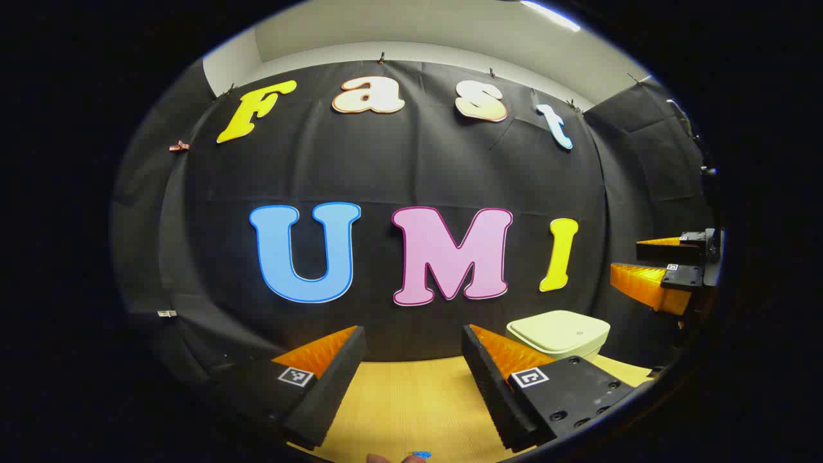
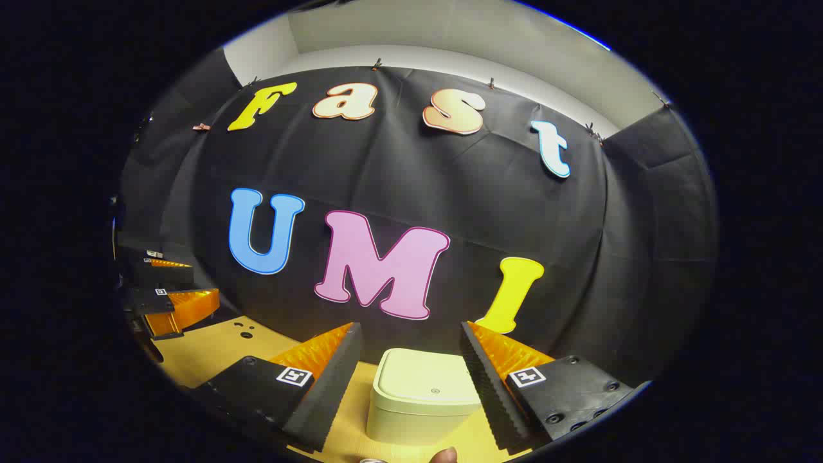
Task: Press the lid of the desktop garbage bin to open it, pick up the crumpled paper on the desktop and throw it into the bin, then pick up the pop can on the desktop and drop it into the bin, and finally close the garbage bin lid.
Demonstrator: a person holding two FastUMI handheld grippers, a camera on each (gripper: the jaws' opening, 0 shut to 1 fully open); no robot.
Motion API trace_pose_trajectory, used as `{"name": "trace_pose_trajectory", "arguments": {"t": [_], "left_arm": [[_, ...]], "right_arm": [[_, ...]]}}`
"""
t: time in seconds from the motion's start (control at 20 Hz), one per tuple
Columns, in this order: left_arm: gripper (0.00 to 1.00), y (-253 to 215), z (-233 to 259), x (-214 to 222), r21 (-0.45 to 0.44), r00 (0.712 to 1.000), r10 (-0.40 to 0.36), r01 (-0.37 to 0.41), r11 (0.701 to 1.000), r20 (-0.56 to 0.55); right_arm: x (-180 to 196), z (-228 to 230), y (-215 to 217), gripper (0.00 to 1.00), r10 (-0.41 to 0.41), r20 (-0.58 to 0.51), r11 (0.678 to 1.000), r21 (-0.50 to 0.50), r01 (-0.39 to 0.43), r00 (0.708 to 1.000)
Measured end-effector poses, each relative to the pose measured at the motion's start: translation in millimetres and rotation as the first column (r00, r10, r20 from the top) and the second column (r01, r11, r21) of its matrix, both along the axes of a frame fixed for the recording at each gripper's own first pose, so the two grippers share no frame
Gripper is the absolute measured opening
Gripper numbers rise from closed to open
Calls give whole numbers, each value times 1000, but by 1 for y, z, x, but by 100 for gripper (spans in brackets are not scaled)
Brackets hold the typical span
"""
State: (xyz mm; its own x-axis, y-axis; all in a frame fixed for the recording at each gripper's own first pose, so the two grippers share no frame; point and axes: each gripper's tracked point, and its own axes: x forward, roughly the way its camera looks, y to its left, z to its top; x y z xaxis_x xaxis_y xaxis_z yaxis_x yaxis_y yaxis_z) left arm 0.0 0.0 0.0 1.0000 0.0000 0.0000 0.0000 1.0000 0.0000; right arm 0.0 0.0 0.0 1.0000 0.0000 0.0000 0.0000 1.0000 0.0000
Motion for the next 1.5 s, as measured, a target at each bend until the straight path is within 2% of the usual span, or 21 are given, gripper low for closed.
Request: {"name": "trace_pose_trajectory", "arguments": {"t": [0.15, 0.35, 0.6, 0.7, 0.85, 1.0, 1.25, 1.35, 1.4, 1.5], "left_arm": [[96, -3, 0, 7, 4, 1000, 8, -8, 1000, 3], [96, -7, 1, 16, 8, 1000, 17, -17, 1000, 4], [95, -12, 0, 22, 5, 1000, 24, -24, 1000, -2], [96, -14, -1, 24, 5, 1000, 23, -23, 1000, -4], [96, -16, -5, 26, 3, 1000, 24, -24, 1000, -11], [96, -15, -6, 27, -3, 1000, 26, -26, 1000, -17], [96, -15, -12, 24, -8, 999, 23, -23, 1000, -26], [96, -15, -14, 24, -12, 999, 23, -24, 1000, -29], [96, -15, -14, 23, -14, 999, 22, -22, 1000, -30], [96, -16, -13, 22, -13, 999, 20, -20, 1000, -29]], "right_arm": [[8, -7, -2, 96, 11, -14, 1000, 5, -11, 1000], [16, -11, -3, 89, 28, -23, 999, 27, -28, 999], [25, -30, -6, 24, 52, -88, 997, 64, -46, 995], [24, -37, -11, 5, 46, -109, 997, 64, -40, 993], [25, -40, -6, 5, 81, -112, 992, 101, -70, 990], [30, -43, -11, 5, 78, -137, 990, 128, -60, 988], [48, -48, -34, 5, 63, -214, 994, 99, -43, 975], [57, -58, -41, 9, 71, -272, 992, 120, -40, 960], [63, -65, -44, 5, 75, -297, 990, 134, -36, 952], [72, -87, -51, 5, 86, -369, 988, 154, -30, 926]]}}
